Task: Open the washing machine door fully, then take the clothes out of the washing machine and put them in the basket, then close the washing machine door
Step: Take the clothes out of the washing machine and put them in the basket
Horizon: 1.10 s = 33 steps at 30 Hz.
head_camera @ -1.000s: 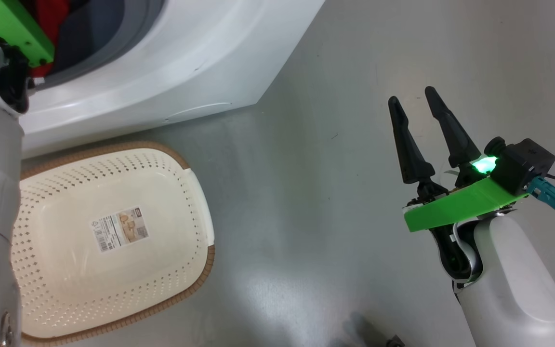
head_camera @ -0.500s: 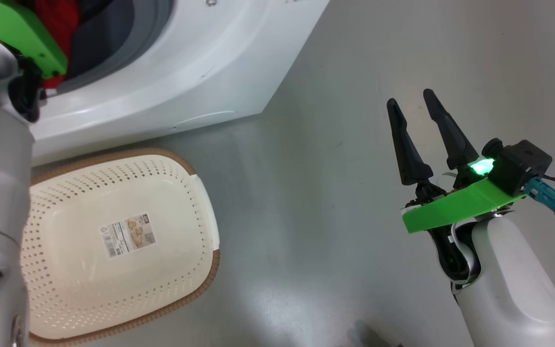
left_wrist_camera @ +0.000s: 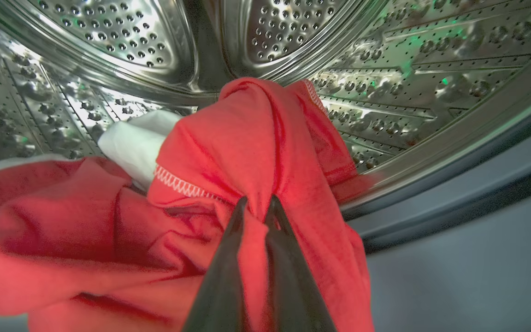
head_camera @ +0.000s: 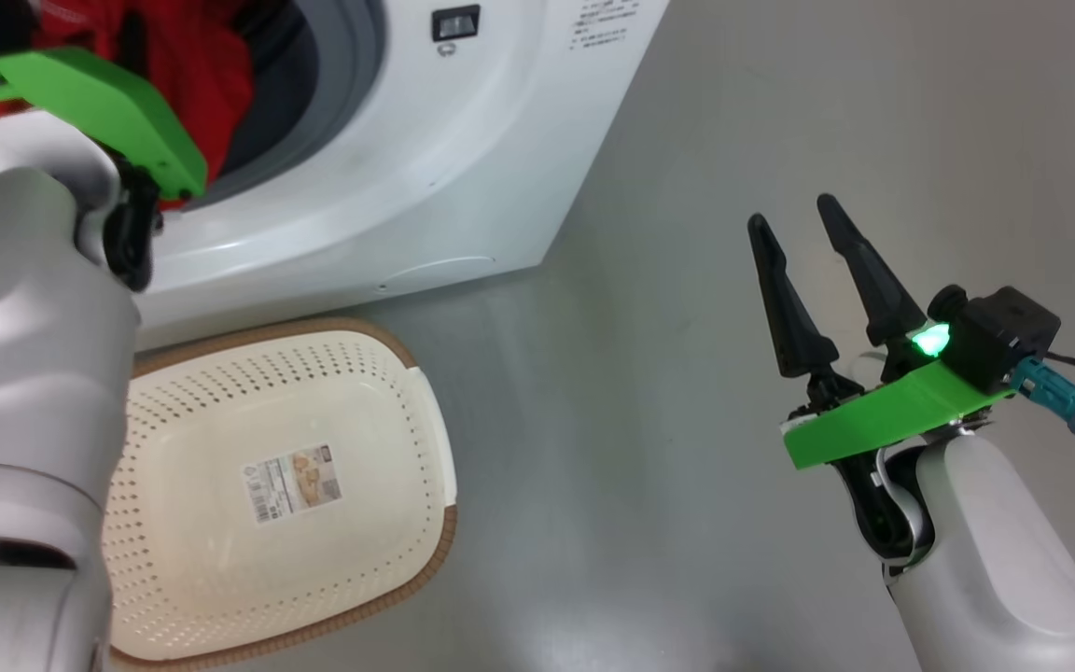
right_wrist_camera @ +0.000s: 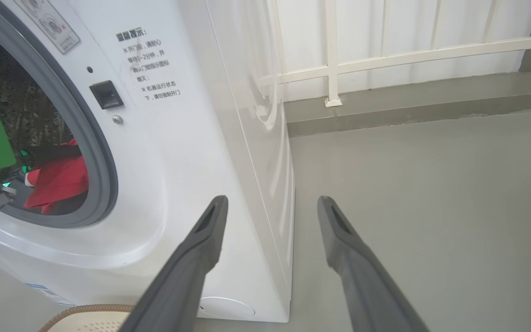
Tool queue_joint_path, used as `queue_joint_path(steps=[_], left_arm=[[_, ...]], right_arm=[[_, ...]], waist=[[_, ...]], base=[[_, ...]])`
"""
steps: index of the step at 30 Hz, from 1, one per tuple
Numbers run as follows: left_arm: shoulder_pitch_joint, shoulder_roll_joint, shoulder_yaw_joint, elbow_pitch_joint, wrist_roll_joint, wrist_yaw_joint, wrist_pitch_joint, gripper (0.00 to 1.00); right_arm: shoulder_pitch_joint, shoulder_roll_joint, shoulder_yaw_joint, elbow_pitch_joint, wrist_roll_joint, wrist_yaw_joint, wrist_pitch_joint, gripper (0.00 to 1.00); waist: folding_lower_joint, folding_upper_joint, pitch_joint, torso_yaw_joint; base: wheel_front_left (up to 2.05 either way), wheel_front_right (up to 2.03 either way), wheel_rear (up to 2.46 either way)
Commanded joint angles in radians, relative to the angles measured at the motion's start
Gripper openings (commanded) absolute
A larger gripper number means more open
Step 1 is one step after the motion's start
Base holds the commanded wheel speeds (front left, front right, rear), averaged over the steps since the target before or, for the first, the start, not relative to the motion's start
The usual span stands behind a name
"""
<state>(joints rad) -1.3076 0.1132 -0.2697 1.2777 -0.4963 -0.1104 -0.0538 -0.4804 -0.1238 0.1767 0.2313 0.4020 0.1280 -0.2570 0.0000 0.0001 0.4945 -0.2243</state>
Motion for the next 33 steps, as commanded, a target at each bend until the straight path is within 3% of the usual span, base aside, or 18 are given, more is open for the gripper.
queue_joint_path(steps=[1,12,20,33], left_arm=[[0.008,0.025,-0.001,-0.033,-0.006,-0.008,-0.022,0.0],[0.12,0.0,-0.053,-0.111,-0.015,-0.02,-0.161,0.0],[0.241,0.0,-0.103,-0.25,0.01,-0.018,-0.2,0.0],[0.493,0.046,-0.119,-0.621,0.023,0.055,-0.168,0.0]], right_arm=[[0.036,-0.003,0.018,-0.019,-0.003,0.003,-0.005,1.0],[0.071,-0.012,0.017,0.0,0.0,0.003,-0.005,1.0],[0.094,-0.025,0.018,0.021,0.007,0.003,-0.005,1.0],[0.135,-0.034,0.024,0.045,0.021,0.003,-0.005,1.0]], waist=[[0.0,-0.0001,-0.028,0.025],[0.0,-0.0001,-0.119,0.08],[0.0,-0.0001,-0.196,0.123],[0.0,-0.0001,-0.295,0.181]], base=[[0.0,0.0,0.0],[0.0,0.0,0.0],[0.0,0.0,0.0],[0.0,0.0,0.0]])
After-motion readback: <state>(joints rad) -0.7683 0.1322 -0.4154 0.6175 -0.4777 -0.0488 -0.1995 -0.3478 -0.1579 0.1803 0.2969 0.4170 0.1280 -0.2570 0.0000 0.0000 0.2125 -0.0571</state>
